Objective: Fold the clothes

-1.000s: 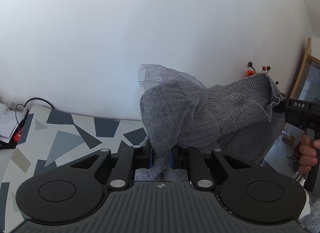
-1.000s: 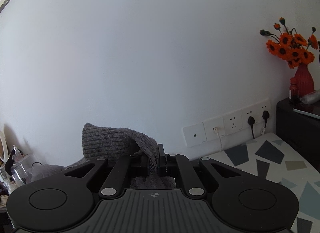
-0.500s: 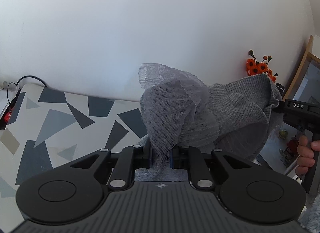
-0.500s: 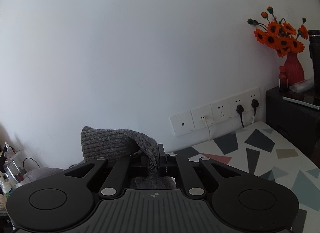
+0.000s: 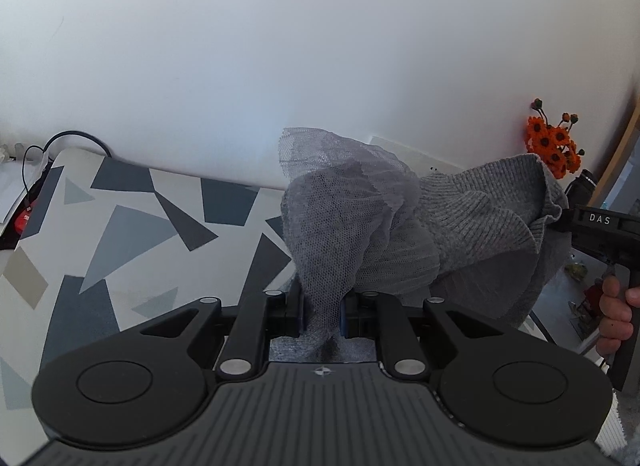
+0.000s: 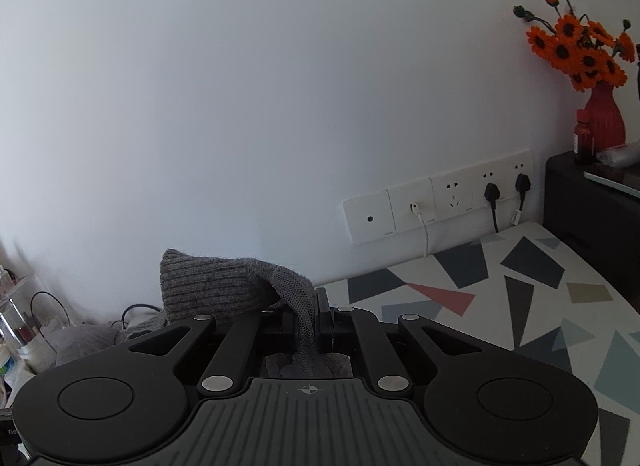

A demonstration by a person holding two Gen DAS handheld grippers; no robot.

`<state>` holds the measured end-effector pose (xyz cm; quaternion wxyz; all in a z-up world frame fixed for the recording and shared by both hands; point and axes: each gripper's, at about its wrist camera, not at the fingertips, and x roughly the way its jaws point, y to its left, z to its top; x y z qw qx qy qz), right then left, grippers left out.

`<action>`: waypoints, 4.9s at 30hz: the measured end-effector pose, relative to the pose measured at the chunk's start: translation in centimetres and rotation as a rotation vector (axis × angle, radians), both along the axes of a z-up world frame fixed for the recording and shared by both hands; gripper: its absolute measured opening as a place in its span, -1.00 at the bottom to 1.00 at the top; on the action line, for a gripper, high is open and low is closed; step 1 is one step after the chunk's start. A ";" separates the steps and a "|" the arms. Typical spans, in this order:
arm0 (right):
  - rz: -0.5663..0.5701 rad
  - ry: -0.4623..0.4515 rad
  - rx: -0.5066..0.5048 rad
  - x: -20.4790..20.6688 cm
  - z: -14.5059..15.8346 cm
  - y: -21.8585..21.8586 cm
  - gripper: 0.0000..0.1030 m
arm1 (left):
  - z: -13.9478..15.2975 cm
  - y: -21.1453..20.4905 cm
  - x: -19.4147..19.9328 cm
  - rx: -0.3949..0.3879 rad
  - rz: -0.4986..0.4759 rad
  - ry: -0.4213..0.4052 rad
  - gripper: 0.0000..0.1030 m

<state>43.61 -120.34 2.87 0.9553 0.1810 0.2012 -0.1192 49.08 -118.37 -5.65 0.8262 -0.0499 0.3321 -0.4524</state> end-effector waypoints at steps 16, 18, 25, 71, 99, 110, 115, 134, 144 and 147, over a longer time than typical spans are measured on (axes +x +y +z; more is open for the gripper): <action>-0.151 0.248 -0.132 16.9 -10.6 -8.9 -0.46 | -4.8 -7.2 9.6 0.333 0.058 -0.112 0.26; -0.141 0.288 -0.133 16.8 -12.3 -8.8 -0.12 | -5.9 -5.9 9.7 0.365 0.039 -0.049 0.26; -0.110 0.332 -0.037 9.2 -13.6 -9.0 0.30 | -8.5 -1.2 6.4 0.399 -0.042 0.117 0.33; -0.284 0.052 -0.067 7.6 -3.9 -11.8 -0.95 | 1.1 5.2 8.8 0.217 0.413 0.009 -0.83; 0.076 0.360 0.101 6.3 -14.6 -1.4 -0.47 | 5.3 -4.7 13.6 0.225 0.181 -0.325 -0.81; 0.170 0.428 0.056 3.2 -16.7 2.1 -0.32 | -0.7 -3.9 10.0 0.370 -0.020 -0.183 0.21; 0.251 0.447 0.023 2.7 -17.3 3.5 -0.10 | -2.6 2.0 8.5 0.365 0.104 -0.042 0.21; 0.250 0.383 0.114 6.4 -17.1 3.3 -0.78 | -8.1 6.9 -0.2 0.444 0.065 0.127 0.05; 0.236 0.376 0.074 5.6 -17.5 3.9 -0.06 | -11.0 7.1 2.2 0.282 0.164 0.337 0.05; 0.254 0.377 0.046 5.1 -17.9 4.3 -0.05 | -11.1 6.8 2.5 0.267 0.167 0.343 0.05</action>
